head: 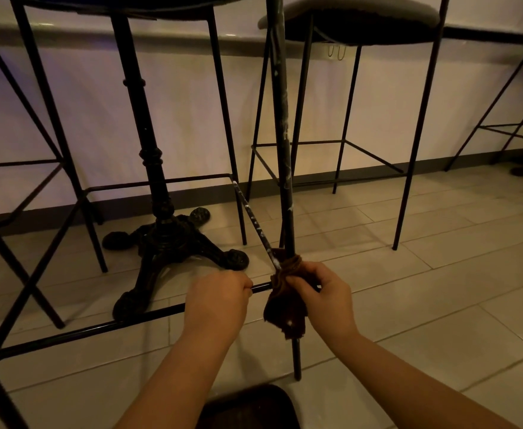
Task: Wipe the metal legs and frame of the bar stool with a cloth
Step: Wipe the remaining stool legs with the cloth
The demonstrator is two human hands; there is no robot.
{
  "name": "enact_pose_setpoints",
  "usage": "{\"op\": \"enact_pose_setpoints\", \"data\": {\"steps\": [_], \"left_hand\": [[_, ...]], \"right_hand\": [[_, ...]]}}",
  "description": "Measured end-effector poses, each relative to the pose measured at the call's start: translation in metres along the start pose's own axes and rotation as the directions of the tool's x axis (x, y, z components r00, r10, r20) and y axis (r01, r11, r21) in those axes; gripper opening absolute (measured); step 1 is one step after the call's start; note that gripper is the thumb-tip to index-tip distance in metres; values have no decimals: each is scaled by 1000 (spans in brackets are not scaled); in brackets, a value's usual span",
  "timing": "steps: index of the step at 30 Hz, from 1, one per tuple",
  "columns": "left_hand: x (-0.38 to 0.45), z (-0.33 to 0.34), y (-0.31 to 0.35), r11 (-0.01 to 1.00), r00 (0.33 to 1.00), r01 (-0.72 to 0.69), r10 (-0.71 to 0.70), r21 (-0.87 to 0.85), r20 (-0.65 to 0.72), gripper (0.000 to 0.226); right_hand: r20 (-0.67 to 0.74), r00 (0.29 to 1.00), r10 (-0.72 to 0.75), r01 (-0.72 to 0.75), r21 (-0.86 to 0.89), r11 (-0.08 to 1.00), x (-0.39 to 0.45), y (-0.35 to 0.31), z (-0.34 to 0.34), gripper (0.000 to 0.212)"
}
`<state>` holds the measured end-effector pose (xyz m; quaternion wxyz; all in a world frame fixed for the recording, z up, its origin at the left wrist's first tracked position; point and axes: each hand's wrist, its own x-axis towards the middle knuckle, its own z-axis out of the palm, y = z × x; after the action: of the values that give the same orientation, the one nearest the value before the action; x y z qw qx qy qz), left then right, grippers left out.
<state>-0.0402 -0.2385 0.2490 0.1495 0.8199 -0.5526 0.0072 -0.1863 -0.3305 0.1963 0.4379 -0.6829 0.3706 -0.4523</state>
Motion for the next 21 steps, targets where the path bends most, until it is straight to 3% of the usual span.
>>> {"op": "enact_pose_setpoints", "data": {"steps": [4,8,13,17,21], "left_hand": [[-3,0,2,1000,1000,6,-5,26,-25,26],[-6,-3,2,1000,1000,12,-12,2,-4,26],[-5,-10,-3,997,995,-2,10,-82,102,27],[-3,-13,-5,995,992,-10,22,-100,127,31],[-3,-14,-3,994,989,2,13,-106,147,30]], "right_hand": [[19,986,168,-168,164,972,2,-4,-10,22],[38,985,166,-170,208,963,4,-32,-23,23],[-53,981,-187,193,168,967,36,-123,-51,18],[-71,895,-440,444,59,894,73,-200,-57,17],[-97,824,-558,559,-21,829,101,-249,-49,21]]}}
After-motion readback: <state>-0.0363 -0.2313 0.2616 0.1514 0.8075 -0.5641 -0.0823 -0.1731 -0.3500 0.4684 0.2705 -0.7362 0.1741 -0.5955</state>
